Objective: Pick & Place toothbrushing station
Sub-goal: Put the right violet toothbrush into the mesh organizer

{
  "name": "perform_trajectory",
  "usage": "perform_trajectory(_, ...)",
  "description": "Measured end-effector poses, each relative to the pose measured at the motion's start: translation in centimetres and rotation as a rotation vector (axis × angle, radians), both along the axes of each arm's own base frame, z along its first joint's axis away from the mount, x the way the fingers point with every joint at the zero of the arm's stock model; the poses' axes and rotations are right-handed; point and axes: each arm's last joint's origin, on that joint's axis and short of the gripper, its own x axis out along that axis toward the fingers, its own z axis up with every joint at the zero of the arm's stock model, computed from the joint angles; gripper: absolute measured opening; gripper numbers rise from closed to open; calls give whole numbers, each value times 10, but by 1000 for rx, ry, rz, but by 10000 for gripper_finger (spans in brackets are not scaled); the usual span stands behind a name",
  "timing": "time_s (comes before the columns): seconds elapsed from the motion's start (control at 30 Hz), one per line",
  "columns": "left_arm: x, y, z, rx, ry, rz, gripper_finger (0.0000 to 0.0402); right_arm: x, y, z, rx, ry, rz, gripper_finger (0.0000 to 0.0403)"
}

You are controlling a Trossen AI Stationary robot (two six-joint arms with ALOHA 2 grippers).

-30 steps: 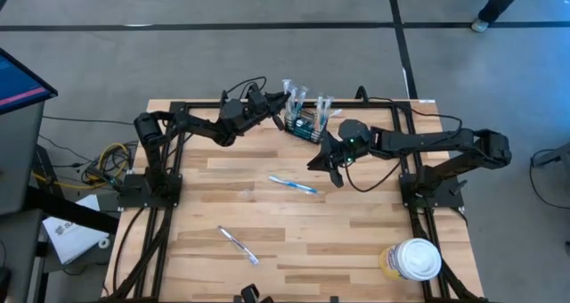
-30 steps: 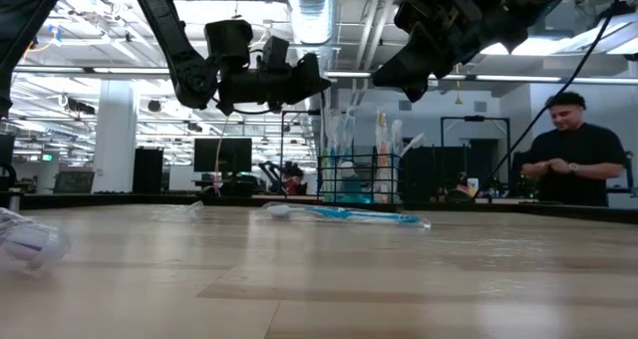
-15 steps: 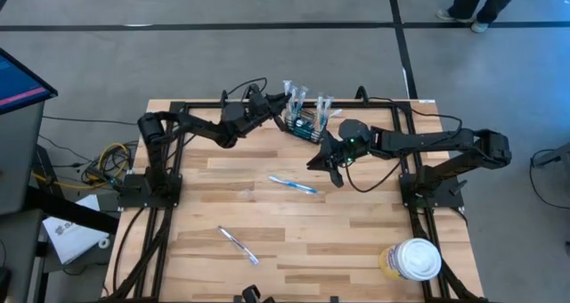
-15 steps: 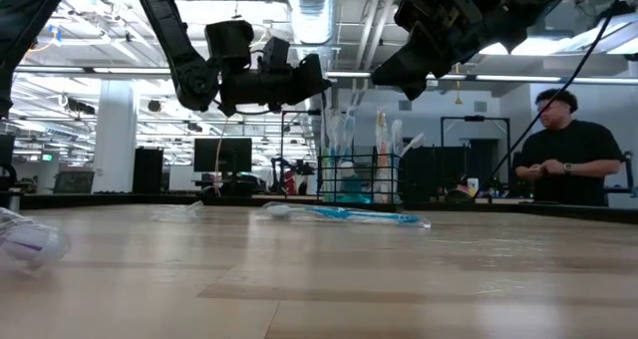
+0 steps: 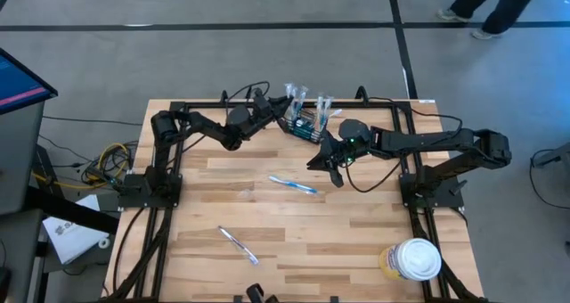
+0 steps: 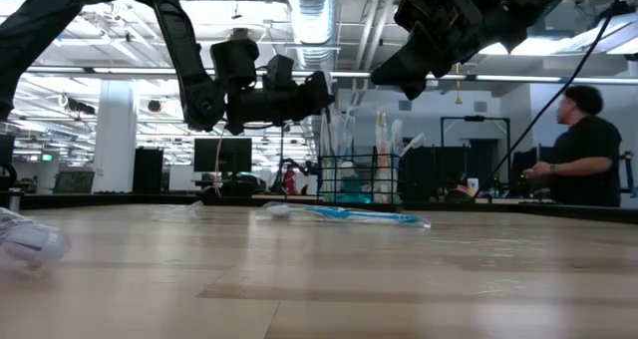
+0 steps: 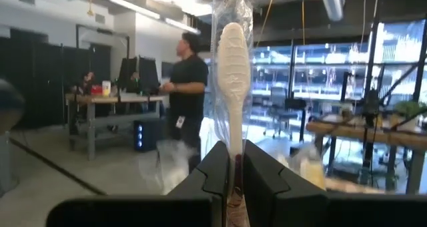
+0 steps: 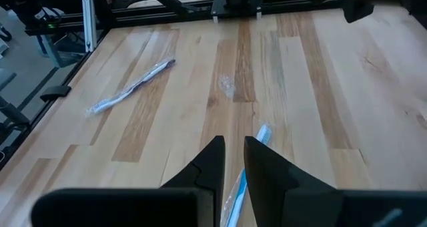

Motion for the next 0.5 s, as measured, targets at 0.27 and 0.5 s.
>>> perform_trajectory(0.27,2,-1,-7,-35,63,-6,15,0,0,-1,1,4,0,49)
perform_trajectory(0.5,3,-1,-9,-43,66,-4,15,0,0,-1,1,5,0,49)
